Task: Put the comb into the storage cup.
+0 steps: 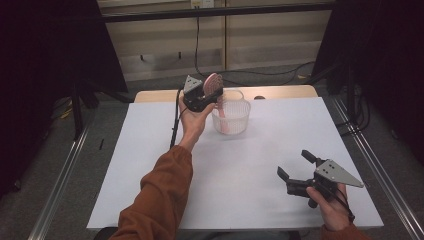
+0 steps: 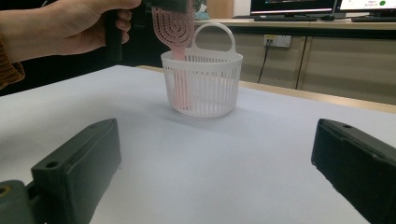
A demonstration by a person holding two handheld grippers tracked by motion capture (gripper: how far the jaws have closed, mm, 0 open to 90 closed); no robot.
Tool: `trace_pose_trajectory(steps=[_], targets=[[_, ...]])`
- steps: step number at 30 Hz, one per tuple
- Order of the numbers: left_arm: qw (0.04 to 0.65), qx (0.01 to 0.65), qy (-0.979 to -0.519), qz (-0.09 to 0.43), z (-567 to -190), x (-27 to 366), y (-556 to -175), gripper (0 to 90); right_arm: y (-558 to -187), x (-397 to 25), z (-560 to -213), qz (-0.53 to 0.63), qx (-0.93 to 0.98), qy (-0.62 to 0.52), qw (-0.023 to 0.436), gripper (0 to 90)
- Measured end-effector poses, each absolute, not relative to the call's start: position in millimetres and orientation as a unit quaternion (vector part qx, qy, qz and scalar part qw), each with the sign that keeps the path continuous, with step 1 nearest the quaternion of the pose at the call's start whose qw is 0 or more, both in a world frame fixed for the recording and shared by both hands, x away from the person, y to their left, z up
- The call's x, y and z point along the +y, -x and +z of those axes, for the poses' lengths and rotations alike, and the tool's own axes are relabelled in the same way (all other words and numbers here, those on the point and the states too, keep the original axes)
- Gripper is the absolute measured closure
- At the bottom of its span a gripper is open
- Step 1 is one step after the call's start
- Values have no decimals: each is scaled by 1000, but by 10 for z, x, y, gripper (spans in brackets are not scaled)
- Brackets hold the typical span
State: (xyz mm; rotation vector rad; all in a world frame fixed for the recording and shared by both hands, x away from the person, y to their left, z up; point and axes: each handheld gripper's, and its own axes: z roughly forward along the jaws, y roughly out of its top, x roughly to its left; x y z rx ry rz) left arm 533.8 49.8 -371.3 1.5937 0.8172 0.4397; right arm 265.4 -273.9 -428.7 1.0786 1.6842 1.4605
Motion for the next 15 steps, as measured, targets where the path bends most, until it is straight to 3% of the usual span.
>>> trace_pose_trajectory(steps=[15], targets=[[601, 374, -688, 159, -3756, 669, -5394, 606, -2664, -2728, -4302, 554, 647, -413, 322, 7]])
